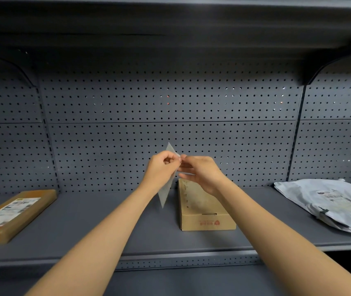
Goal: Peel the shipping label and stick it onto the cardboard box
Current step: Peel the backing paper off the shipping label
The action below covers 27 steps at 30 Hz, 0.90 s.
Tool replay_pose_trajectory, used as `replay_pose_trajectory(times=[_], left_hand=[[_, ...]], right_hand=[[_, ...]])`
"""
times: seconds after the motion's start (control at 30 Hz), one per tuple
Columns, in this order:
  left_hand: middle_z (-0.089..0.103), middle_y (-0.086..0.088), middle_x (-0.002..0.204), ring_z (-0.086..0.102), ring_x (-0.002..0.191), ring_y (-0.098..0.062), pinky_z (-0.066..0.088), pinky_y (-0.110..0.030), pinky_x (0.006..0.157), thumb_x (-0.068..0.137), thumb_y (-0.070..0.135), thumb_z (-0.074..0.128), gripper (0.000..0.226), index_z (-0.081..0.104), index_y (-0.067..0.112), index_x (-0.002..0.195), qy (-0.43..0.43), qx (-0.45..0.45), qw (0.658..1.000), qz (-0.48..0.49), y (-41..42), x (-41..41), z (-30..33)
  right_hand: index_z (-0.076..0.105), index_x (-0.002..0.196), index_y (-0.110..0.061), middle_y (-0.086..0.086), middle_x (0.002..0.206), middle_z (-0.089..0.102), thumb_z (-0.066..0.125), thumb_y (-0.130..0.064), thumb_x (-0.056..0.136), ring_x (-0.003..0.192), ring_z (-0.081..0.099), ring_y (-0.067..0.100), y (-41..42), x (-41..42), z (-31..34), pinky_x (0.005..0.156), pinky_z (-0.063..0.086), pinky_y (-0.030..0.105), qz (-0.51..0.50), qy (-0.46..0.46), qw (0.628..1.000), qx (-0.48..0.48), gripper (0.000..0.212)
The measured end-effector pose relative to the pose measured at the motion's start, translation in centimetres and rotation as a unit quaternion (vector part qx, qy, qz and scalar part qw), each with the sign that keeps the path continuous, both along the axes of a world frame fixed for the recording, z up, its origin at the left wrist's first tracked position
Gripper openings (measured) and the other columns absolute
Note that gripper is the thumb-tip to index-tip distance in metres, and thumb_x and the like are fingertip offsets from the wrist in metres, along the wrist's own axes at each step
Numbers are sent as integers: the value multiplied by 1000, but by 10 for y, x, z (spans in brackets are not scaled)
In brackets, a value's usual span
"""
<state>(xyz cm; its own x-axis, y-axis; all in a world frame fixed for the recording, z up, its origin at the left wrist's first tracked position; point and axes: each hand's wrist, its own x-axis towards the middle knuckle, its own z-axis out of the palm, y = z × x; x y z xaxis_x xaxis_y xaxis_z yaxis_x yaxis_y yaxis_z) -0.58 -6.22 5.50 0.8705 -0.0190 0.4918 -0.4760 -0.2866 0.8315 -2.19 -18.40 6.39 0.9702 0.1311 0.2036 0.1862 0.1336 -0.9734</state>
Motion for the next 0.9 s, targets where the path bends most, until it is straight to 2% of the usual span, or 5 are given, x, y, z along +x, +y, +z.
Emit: replay_pose_trajectory(times=[0.23, 0.37, 0.53, 0.7, 0.9], left_hand=[[58, -5, 67, 53, 62, -14, 48, -24, 64, 87, 7, 49, 16, 60, 8, 74, 52, -104, 993, -26, 0, -3, -1], [61, -5, 70, 57, 64, -14, 52, -28, 72, 85, 5, 49, 15, 59, 9, 74, 68, -123, 990, -17, 3, -1, -3], [63, -7, 72, 59, 65, -17, 52, -28, 72, 83, 1, 48, 16, 55, 7, 70, 87, -164, 983, 5, 15, 4, -5], [59, -8, 71, 57, 67, -17, 52, -29, 78, 84, 1, 50, 14, 55, 6, 72, 105, -201, 973, 43, 38, 7, -13], [58, -7, 71, 56, 67, -17, 51, -30, 79, 83, 0, 49, 13, 54, 6, 73, 111, -189, 972, 88, 63, 7, -21]], right_hand=[[62, 67, -8, 6, 70, 63, 51, -12, 90, 71, 63, 15, -1, -1, 0, 62, 55, 20, -45, -20, 999, -7, 26], [63, 70, -10, 4, 70, 65, 51, -8, 89, 67, 64, 10, -3, 2, -2, 54, 54, 15, -73, -56, 994, -61, 23], [59, 67, -8, 7, 73, 64, 50, -4, 87, 69, 64, 14, -7, 7, -6, 62, 56, 22, -93, -40, 994, -52, 22], [55, 63, -9, 3, 70, 62, 46, -6, 87, 67, 60, 13, -9, 9, -11, 49, 51, 15, -121, -29, 991, -42, 26], [53, 64, -8, 5, 71, 62, 44, -7, 87, 68, 59, 15, -10, 12, -17, 63, 51, 25, -162, -18, 986, -39, 25]])
